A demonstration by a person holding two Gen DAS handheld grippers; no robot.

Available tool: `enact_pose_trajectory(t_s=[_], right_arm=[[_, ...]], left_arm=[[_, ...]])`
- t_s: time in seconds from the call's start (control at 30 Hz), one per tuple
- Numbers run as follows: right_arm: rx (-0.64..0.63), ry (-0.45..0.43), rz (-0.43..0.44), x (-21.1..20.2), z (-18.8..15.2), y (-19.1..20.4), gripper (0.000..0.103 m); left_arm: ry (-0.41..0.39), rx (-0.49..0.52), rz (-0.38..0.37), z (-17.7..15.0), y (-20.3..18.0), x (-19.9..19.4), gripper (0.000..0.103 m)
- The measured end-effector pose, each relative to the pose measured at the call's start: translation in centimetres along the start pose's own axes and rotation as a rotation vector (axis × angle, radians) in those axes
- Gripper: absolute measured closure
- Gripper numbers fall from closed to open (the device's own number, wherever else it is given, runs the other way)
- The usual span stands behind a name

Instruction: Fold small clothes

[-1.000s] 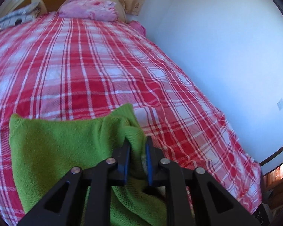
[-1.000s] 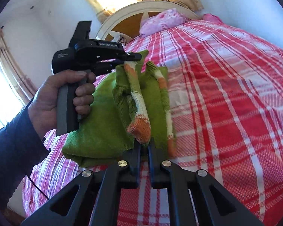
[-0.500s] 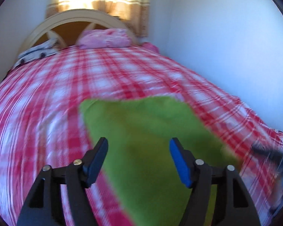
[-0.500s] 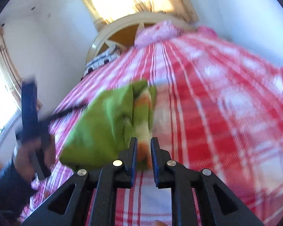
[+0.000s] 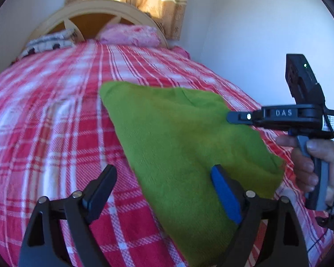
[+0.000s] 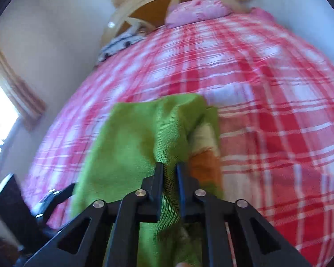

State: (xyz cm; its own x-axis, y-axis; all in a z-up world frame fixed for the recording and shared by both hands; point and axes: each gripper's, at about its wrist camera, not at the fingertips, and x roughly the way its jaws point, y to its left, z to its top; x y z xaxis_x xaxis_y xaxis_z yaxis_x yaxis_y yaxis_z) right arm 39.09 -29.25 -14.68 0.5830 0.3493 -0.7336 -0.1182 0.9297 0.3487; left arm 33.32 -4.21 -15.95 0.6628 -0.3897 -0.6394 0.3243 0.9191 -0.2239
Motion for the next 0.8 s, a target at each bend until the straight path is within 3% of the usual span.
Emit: enact_pose_trajectory(t_s=[0.1, 0.2, 0.33, 0.37, 0.43, 0.6, 0.7, 0.8], right_arm=[[0.002, -0.041, -0.081, -1.0, -0.8, -0.1, 0.094], [0.059, -0.016, -0.099, 0.1, -2.0, -2.0, 0.094], [0.100, -0.031, -0.098, 0.2, -1.9, -2.7, 0.093], [0.089, -0.030, -0.108, 0.0, -2.0, -2.5, 0.092], [0.064, -0.049, -0.129, -0.9, -1.5, -1.6, 0.077], [-0.066, -0.164, -0.105, -4.8, -2.1, 2.8, 0.075], [-0.187, -0.139, -0.023, -5.0, -3.3, 5.9, 0.075], [-0.266, -0.071, -0.005, -3.2, -4.6, 7.2, 0.075]], left_arm=[[0.054, -0.023, -0.006, -0.5, 0.2, 1.1, 0.010], [0.077, -0.010, 0.009, -0.5, -0.1, 1.7, 0.001], [0.094, -0.028, 0.004, -0.8, 0.2, 2.0, 0.000], [0.099, -0.036, -0.001, -0.8, 0.4, 2.1, 0.000], [0.106, -0.049, -0.006, -0.9, 0.7, 2.1, 0.000], [0.099, -0.037, 0.016, -1.1, 0.4, 2.0, 0.000], [0.097, -0.034, 0.022, -1.0, 0.4, 2.0, 0.000], [0.098, -0.036, 0.020, -1.0, 0.4, 2.0, 0.000]])
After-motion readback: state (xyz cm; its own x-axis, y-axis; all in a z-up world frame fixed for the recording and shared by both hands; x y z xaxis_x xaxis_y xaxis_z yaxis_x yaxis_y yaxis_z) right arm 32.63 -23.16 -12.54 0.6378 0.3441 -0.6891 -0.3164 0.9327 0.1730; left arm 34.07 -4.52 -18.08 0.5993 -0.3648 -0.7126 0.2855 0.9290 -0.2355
